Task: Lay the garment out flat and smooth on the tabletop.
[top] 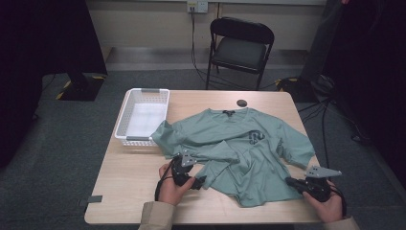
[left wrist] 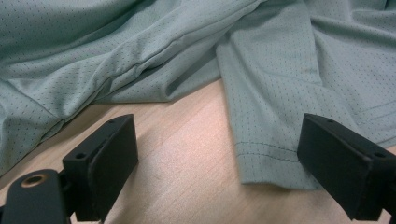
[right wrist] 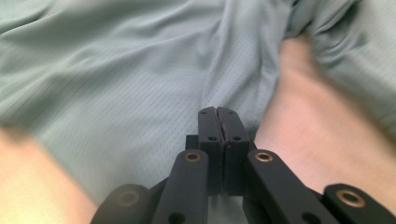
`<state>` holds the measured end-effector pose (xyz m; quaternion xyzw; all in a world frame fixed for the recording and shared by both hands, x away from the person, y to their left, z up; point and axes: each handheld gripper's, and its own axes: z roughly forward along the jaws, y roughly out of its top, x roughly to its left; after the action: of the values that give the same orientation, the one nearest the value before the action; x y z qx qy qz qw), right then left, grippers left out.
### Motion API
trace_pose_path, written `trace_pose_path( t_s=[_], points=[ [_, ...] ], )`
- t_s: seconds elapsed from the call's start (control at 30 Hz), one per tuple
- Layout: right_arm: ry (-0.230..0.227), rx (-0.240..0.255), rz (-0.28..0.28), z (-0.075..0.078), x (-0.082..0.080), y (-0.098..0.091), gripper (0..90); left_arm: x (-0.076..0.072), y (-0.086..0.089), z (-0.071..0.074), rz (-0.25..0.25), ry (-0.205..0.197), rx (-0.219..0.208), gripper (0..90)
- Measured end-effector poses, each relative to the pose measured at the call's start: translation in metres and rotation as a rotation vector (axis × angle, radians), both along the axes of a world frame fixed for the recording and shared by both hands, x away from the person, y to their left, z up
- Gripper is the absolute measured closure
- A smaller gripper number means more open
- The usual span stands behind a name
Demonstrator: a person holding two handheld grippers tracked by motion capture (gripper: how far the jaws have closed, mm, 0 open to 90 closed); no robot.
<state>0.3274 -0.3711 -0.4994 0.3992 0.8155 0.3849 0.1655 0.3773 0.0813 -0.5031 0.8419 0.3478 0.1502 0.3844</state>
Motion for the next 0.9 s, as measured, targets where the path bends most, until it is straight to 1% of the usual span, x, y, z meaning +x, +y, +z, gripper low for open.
trace_pose_path(
  t_s=[0.03,0.17,0.2,0.23,0.3,0.37,0.43,0.5,0.57,0.63,0.7,0.8,0.9],
  points=[
    [0.003,0.002,0.010,0.000,-0.007,0.000,89.3,0.000,0.000,0.000,0.000,0.000,0.000,12.0],
    [0.012,0.008,0.043,0.000,-0.025,-0.001,88.7,0.000,0.000,0.000,0.000,0.000,0.000,12.0],
    [0.008,0.008,0.039,0.001,-0.027,-0.001,84.2,0.000,0.000,0.000,0.000,0.000,0.000,12.0],
    [-0.008,0.005,0.026,0.002,-0.027,0.000,79.6,0.000,0.000,0.000,0.000,0.000,0.000,12.0],
    [-0.033,-0.001,-0.002,0.005,-0.021,0.000,72.3,0.000,0.000,0.000,0.000,0.000,0.000,12.0],
    [-0.067,-0.003,-0.038,0.010,-0.010,0.001,67.9,0.000,0.000,0.000,0.000,0.000,0.000,12.0],
    [-0.094,-0.033,-0.071,0.012,0.004,0.003,67.4,0.000,0.000,0.000,0.000,0.000,-0.001,12.0],
    [-0.098,-0.039,-0.099,0.012,0.019,0.004,67.4,0.001,0.000,0.000,-0.004,0.000,-0.001,11.9],
    [-0.082,-0.050,-0.111,0.010,0.031,0.007,67.4,0.000,0.000,0.000,-0.003,0.000,-0.001,11.9],
    [-0.072,-0.059,-0.117,0.007,0.038,0.011,67.2,0.000,0.000,0.000,-0.003,0.000,-0.001,11.9],
    [-0.068,-0.069,-0.141,0.003,0.042,0.012,66.3,0.000,0.000,0.000,-0.003,0.000,0.000,11.9],
    [-0.069,-0.061,-0.140,-0.001,0.042,0.012,69.9,0.001,0.000,0.000,-0.004,0.000,0.000,11.9],
    [-0.055,-0.043,-0.118,0.000,0.041,0.012,81.6,0.001,0.000,0.000,-0.004,-0.001,0.000,11.9]
  ],
)
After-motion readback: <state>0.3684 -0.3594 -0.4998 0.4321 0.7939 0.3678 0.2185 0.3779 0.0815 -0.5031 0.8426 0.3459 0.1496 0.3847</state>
